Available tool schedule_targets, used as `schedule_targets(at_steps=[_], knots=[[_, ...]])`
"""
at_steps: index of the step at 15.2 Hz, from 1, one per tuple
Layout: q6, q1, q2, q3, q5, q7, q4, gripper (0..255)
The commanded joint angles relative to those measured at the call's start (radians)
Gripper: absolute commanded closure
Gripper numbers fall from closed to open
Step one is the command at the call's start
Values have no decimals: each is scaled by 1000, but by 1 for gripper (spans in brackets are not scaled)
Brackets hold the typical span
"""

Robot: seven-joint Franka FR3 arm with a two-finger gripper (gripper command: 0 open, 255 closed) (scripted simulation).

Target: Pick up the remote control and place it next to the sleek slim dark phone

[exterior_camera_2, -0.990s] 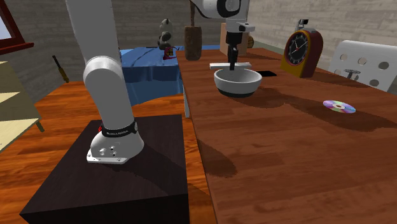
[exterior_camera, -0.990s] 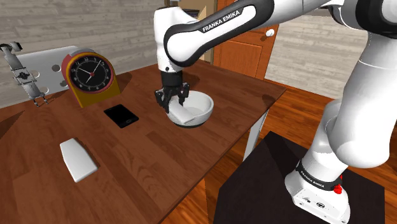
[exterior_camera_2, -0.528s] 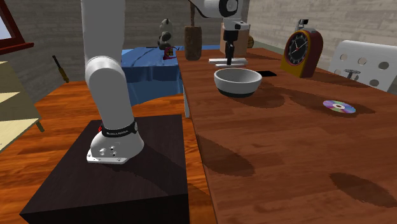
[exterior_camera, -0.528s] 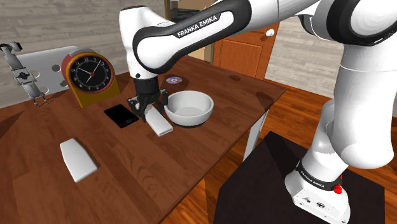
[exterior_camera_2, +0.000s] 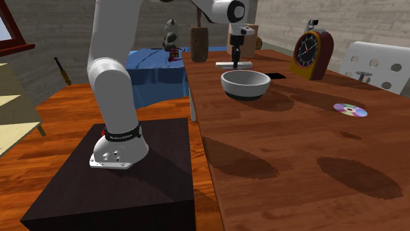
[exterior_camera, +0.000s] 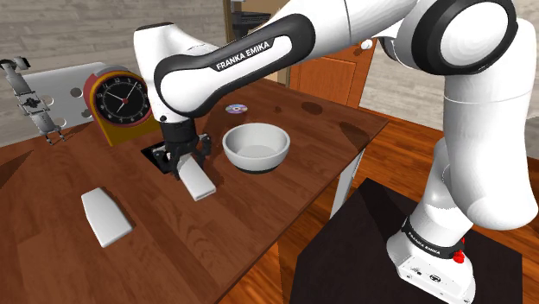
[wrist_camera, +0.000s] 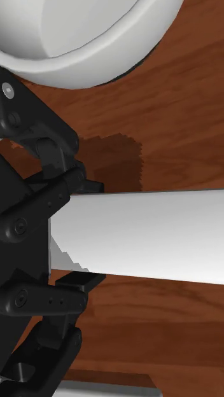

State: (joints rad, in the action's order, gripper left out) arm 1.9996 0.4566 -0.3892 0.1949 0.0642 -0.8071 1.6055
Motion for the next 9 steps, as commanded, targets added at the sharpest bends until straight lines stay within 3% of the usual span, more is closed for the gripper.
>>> schedule_targets(at_steps=[1, 9], knots=[[19, 1, -14, -1, 3, -1, 4, 255], [110, 3, -52, -6, 12, -6, 58, 255]])
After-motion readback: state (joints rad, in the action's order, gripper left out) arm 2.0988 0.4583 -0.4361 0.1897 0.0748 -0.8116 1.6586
